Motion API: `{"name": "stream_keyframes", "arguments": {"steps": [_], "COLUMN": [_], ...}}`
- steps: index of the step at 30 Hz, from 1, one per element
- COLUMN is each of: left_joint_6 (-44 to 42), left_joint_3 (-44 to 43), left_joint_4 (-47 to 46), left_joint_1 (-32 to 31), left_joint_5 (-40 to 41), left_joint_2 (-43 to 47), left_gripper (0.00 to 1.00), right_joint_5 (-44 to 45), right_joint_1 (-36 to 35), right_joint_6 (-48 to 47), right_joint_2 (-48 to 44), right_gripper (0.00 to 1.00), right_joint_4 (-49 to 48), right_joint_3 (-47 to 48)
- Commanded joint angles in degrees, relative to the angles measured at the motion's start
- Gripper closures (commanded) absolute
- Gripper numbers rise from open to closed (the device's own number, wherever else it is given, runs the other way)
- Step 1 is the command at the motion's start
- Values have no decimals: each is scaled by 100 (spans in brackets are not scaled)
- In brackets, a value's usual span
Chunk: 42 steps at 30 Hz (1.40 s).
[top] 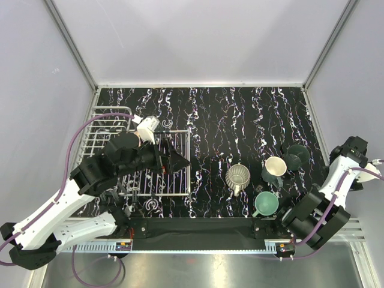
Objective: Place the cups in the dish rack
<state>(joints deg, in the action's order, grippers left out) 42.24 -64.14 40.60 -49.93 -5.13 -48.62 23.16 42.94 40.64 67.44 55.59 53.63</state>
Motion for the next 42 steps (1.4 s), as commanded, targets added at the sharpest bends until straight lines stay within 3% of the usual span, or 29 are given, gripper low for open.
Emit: {"name": "stream_keyframes", "arguments": {"steps": [1,15,24,35,42], "left_joint_6": [-93,-146,-163,-172,-190], "left_joint_3": [-178,-274,-222,-222,-248], "left_joint_4": [-193,-26,1,36,71], "left_joint_1": [-17,-17,-17,-25,-17], "left_joint_5": [-156,-85,-24,-41,-33], "left_joint_2": [45,116,169,213,222], "left_gripper": [1,1,1,1,1], "right_joint_5": [189,277,409,453,462], "right_joint_1": [65,74,74,66,74], "right_joint_6": [181,462,453,427,427], "right_joint_2": [15,217,191,199,199], "right_gripper": [37,41,55,62,76], "right_joint_4": [-268,-620,-743,-725,-699], "right_joint_3": [-168,-563,-643,-643,-617]}}
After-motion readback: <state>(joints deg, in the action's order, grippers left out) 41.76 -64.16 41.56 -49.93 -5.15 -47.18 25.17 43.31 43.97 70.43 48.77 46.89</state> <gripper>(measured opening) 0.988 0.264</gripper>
